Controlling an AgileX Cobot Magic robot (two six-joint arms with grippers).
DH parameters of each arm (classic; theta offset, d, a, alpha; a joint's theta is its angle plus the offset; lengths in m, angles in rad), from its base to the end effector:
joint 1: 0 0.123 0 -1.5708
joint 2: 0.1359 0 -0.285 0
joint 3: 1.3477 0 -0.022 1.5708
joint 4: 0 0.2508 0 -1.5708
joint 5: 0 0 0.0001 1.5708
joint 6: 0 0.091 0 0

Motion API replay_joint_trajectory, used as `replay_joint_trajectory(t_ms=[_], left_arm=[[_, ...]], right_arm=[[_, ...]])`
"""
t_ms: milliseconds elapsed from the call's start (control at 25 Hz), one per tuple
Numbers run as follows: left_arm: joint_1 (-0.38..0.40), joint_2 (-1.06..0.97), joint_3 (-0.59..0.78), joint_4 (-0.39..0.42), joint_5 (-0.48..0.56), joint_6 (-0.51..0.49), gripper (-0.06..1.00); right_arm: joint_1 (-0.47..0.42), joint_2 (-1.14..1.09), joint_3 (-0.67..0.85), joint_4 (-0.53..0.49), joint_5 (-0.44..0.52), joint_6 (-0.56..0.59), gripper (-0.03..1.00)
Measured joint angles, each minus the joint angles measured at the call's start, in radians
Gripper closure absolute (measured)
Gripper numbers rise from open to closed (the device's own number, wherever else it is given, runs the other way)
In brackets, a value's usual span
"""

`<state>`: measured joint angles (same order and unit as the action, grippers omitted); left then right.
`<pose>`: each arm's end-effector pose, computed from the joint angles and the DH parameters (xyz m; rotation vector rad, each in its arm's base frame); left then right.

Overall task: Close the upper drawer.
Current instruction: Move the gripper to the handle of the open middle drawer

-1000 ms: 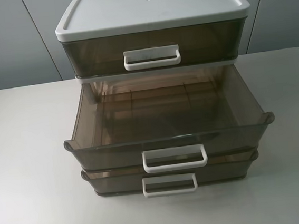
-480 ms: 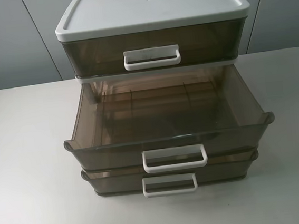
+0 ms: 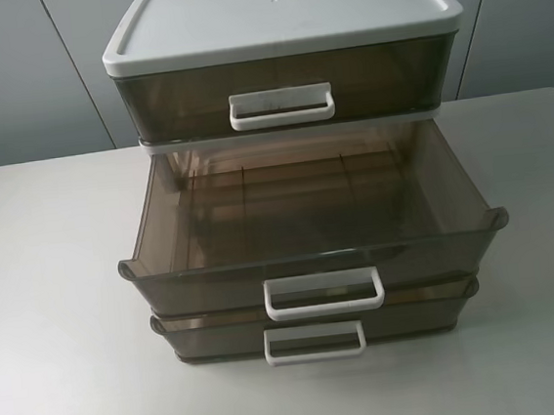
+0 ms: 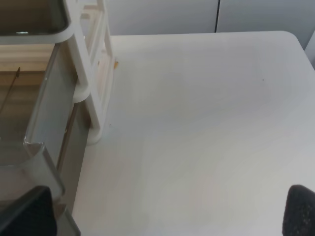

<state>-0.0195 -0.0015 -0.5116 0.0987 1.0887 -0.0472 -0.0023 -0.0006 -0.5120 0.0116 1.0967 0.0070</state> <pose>-0.0077 0.0081 0.2786 -0.0355 2.0558 0.0770 -0.0078 0.0010 0.2777 0.0087 2.0677 0.0168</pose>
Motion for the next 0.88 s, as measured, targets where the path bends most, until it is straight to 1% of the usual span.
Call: replay_joint_trajectory(t_ms=[320,560,720,880], left_arm=[[0.0,0.0,0.0,0.0,0.0,0.0,0.2],[0.0,0.0,0.0,0.0,0.0,0.0,0.2],[0.0,0.0,0.0,0.0,0.0,0.0,0.2],[0.0,0.0,0.0,0.0,0.0,0.0,0.2]], right_arm=[[0.0,0.0,0.0,0.0,0.0,0.0,0.27],[0.0,0.02,0.0,0.071,-0.004,0.0,0.27],[0.0,0.172,-0.036,0.13,-0.048,0.0,0.27],[0.0,0.39,-0.15,0.156,-0.136,-0.007,0.27]])
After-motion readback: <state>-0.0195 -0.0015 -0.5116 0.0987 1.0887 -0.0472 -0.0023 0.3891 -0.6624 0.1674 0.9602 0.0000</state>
